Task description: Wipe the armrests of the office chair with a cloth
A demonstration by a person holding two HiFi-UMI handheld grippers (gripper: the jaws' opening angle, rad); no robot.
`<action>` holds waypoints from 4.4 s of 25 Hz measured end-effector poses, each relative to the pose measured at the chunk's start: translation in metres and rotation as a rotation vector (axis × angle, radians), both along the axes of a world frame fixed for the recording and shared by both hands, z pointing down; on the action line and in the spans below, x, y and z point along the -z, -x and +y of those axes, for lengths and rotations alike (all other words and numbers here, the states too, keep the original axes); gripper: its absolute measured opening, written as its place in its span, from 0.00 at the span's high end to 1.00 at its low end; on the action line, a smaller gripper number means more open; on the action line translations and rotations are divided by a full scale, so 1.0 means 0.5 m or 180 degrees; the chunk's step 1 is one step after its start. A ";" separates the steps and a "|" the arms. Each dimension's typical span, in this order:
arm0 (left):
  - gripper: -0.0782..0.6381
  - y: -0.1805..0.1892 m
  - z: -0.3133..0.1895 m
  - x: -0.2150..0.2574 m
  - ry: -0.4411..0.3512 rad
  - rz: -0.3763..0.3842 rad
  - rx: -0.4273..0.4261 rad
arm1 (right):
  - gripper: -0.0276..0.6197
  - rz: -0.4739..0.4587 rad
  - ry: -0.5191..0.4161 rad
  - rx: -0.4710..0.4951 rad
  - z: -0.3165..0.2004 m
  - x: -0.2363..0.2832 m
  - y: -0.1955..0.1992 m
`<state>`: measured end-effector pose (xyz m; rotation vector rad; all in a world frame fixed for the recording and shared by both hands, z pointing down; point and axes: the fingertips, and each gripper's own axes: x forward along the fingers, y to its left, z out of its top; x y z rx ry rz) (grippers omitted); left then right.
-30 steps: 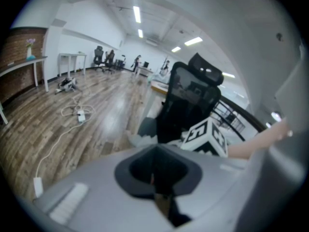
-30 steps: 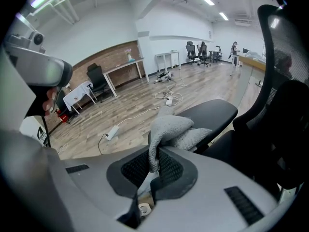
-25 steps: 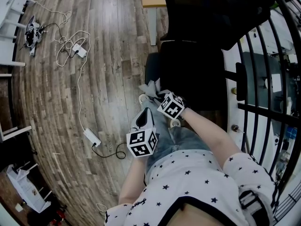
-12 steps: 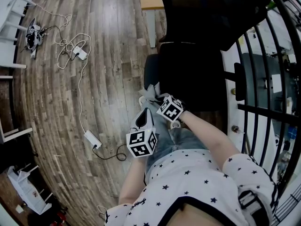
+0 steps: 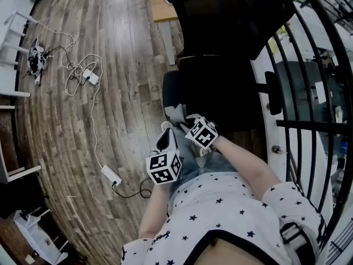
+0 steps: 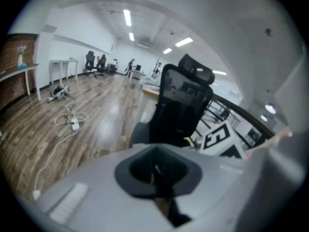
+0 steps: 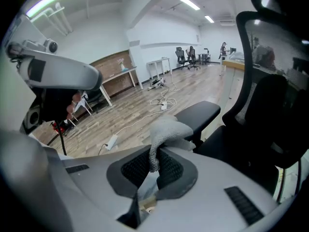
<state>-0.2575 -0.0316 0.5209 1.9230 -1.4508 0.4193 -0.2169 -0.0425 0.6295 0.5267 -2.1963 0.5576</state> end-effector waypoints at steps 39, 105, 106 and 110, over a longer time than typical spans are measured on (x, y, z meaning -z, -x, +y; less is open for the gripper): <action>0.88 -0.434 0.060 0.080 -0.0410 -0.0015 -0.1445 | 0.91 -0.0511 -0.0788 -0.2089 0.167 0.268 -0.527; 0.88 -0.703 -0.105 -0.037 0.0146 0.0036 -0.1630 | 0.91 -0.0135 -0.0824 -0.2455 -0.146 0.192 -0.967; 0.88 -0.704 -0.110 -0.041 0.0160 0.0032 -0.1631 | 0.91 -0.0124 -0.0827 -0.2457 -0.159 0.188 -0.974; 0.88 -0.704 -0.130 -0.061 0.0230 -0.0006 -0.1642 | 0.91 -0.0073 -0.0840 -0.2435 -0.208 0.171 -0.998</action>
